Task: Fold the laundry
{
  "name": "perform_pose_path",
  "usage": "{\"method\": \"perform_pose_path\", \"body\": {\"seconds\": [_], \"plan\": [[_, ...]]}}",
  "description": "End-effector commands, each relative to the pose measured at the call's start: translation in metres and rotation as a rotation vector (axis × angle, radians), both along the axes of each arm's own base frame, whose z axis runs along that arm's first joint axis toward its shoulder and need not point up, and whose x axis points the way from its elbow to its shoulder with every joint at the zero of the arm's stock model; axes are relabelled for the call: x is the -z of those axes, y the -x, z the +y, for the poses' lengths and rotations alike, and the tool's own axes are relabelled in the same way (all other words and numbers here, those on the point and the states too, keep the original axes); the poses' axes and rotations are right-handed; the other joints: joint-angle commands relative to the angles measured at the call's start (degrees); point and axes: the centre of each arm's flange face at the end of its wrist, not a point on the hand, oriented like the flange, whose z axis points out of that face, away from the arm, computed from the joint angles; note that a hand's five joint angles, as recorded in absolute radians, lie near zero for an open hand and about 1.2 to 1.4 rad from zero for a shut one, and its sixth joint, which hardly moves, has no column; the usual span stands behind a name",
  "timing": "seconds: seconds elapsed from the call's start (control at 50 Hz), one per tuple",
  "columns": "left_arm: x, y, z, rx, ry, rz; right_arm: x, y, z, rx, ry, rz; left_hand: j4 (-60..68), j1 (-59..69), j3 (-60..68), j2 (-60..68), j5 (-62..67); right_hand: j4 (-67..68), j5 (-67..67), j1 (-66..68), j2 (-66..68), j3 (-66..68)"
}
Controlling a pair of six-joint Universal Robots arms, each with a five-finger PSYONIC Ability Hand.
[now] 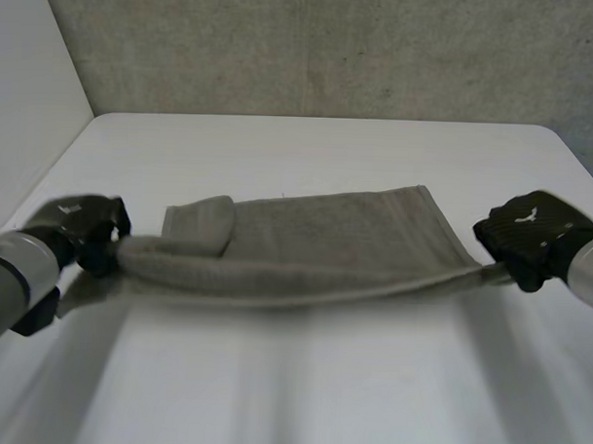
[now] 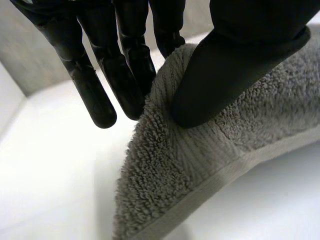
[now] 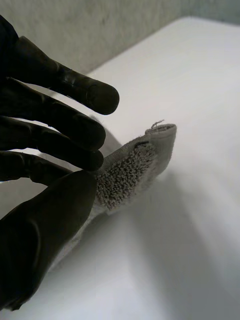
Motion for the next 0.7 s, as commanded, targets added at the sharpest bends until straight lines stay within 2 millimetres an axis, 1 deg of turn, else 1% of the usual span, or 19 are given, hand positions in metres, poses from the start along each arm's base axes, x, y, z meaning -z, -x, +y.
{"method": "perform_pose_path", "body": {"seconds": [0.02, 0.04, 0.08, 0.1, 0.16, 0.18, 0.2, 0.22, 0.24, 0.28, 0.32, 0.34, 0.36, 0.4, 0.42, 0.44, 0.52, 0.58, 0.7], "plan": [[0.033, 0.015, -0.03, 0.061, -0.061, -0.073, 0.024, -0.009, -0.023, -0.007, -0.039, 0.001, 10.18, 14.0, 10.29, 10.24, 13.27, 3.33, 1.61, 3.53, 2.7, 2.85], [0.033, 0.015, -0.031, 0.062, -0.061, -0.073, 0.025, -0.011, -0.03, -0.005, -0.037, -0.008, 10.18, 14.0, 10.29, 10.24, 13.27, 3.33, 1.61, 3.53, 2.7, 2.85], [0.038, 0.021, -0.053, 0.065, -0.042, -0.072, 0.025, -0.015, -0.037, -0.007, -0.026, -0.017, 10.18, 14.0, 10.29, 10.24, 13.27, 3.33, 1.61, 3.53, 2.7, 2.85], [0.038, 0.021, -0.053, 0.065, -0.042, -0.072, 0.025, -0.021, -0.044, -0.01, -0.011, -0.035, 10.18, 14.0, 10.29, 10.24, 13.27, 3.33, 1.61, 3.53, 2.7, 2.85], [0.04, 0.028, -0.076, 0.065, -0.005, -0.063, 0.028, -0.032, -0.061, 0.0, 0.009, -0.089, 10.18, 14.0, 10.29, 10.24, 13.27, 3.33, 1.61, 3.53, 2.7, 2.85], [0.039, 0.033, -0.087, 0.068, 0.025, -0.056, 0.028, -0.032, -0.062, 0.0, 0.009, -0.09, 10.18, 14.0, 10.29, 10.24, 13.27, 3.33, 1.61, 3.53, 2.7, 2.85], [0.039, 0.033, -0.087, 0.068, 0.025, -0.056, 0.028, -0.036, -0.071, 0.013, 0.025, -0.112, 10.18, 14.0, 10.29, 10.24, 13.27, 3.33, 1.61, 3.53, 2.7, 2.85], [0.038, 0.037, -0.097, 0.071, 0.061, -0.048, 0.031, -0.037, -0.081, 0.034, 0.039, -0.129, 10.18, 14.0, 10.29, 10.24, 13.27, 3.33, 1.61, 3.53, 2.7, 2.85], [0.039, 0.041, -0.107, 0.073, 0.097, -0.041, 0.031, -0.037, -0.081, 0.034, 0.039, -0.129, 10.18, 14.0, 10.29, 10.24, 13.27, 3.33, 1.61, 3.53, 2.7, 2.85], [0.041, 0.043, -0.117, 0.072, 0.135, -0.033, 0.037, -0.04, -0.1, 0.076, 0.077, -0.138, 10.18, 14.0, 10.29, 10.24, 13.27, 3.33, 1.61, 3.53, 2.7, 2.85], [0.044, 0.045, -0.124, 0.071, 0.165, -0.027, 0.04, -0.041, -0.106, 0.096, 0.088, -0.139, 10.18, 14.0, 10.29, 10.24, 13.27, 3.33, 1.61, 3.53, 2.7, 2.85], [0.046, 0.046, -0.13, 0.07, 0.195, -0.021, 0.041, -0.041, -0.106, 0.097, 0.088, -0.139, 2.38, 6.19, 2.49, 2.44, 5.47, 3.33, 1.61, 3.53, 2.7, 2.85], [0.046, 0.046, -0.13, 0.07, 0.195, -0.021, 0.044, -0.041, -0.111, 0.112, 0.095, -0.135, 2.3, 6.11, 2.41, 2.36, 5.39, 3.33, 1.61, 3.53, 2.7, 2.85], [0.048, 0.048, -0.135, 0.069, 0.233, -0.014, 0.048, -0.041, -0.114, 0.121, 0.096, -0.132, -41.86, -38.05, -41.75, -41.8, -38.77, 3.33, 1.61, 3.53, 2.7, 2.85], [0.048, 0.048, -0.135, 0.069, 0.233, -0.014, 0.05, -0.041, -0.115, 0.125, 0.093, -0.133, -42.1, -38.29, -41.99, -42.05, -39.02, 3.33, 1.61, 3.53, 2.7, 2.85], [0.048, 0.047, -0.135, 0.067, 0.233, -0.016, 0.052, -0.041, -0.114, 0.128, 0.086, -0.141, -58.76, -54.95, -58.65, -58.7, -55.67, 3.33, 1.61, 3.53, 2.7, 2.85], [0.049, 0.046, -0.127, 0.069, 0.213, -0.016, 0.055, -0.041, -0.113, 0.139, 0.072, -0.169, -59.77, -55.96, -59.66, -59.71, -56.68, 3.33, 1.61, 3.53, 2.7, 2.85], [0.032, 0.041, -0.109, 0.072, 0.23, -0.014, 0.058, -0.041, -0.113, 0.145, 0.069, -0.186, -59.77, -55.96, -59.66, -59.71, -56.68, 3.33, 1.61, 3.53, 2.7, 2.85], [0.022, 0.036, -0.09, 0.076, 0.234, -0.016, 0.061, -0.041, -0.112, 0.146, 0.064, -0.186, -59.1, -55.28, -58.99, -59.04, -56.01, 3.33, 1.61, 3.53, 2.7, 2.85]]}}
